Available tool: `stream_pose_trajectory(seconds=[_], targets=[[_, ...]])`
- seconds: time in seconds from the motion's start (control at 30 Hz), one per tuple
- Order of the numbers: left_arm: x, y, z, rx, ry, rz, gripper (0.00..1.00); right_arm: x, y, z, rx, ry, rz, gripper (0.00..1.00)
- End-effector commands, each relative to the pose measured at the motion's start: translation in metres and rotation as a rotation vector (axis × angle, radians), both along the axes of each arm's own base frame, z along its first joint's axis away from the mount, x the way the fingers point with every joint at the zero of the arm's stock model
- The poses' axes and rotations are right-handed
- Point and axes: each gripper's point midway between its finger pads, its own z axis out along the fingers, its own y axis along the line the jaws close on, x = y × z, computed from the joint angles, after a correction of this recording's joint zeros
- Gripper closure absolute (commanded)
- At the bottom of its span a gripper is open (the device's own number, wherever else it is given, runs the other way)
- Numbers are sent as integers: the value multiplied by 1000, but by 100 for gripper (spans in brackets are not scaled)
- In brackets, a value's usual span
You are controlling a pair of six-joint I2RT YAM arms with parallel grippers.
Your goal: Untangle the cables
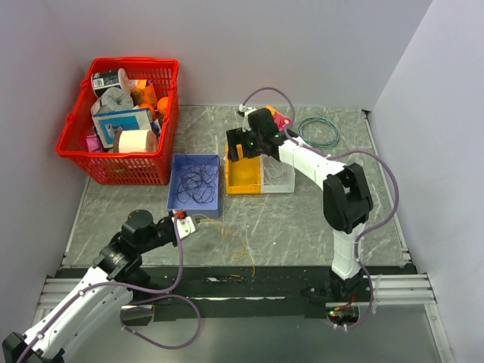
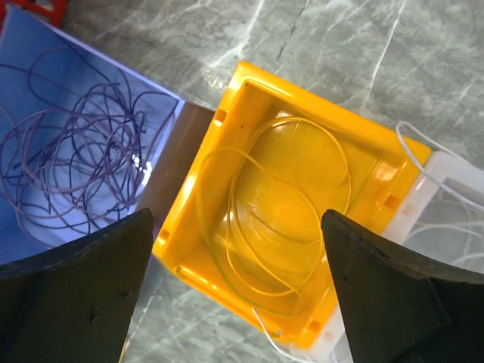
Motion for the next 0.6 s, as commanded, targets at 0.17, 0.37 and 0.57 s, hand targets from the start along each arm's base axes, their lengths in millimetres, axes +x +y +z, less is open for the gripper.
stream_pose_trajectory(seconds=[0.17,0.37,0.57], targets=[[3,-2,27,-76,-60,13,99,-88,10,172,177,-443,376,0],[0,-8,47,-150,-71,-5,99,-217,42,147,242,-541,828,0],[-6,-15,63,-204,-66,-44,99,-250,76,85,331,-375,832,0]])
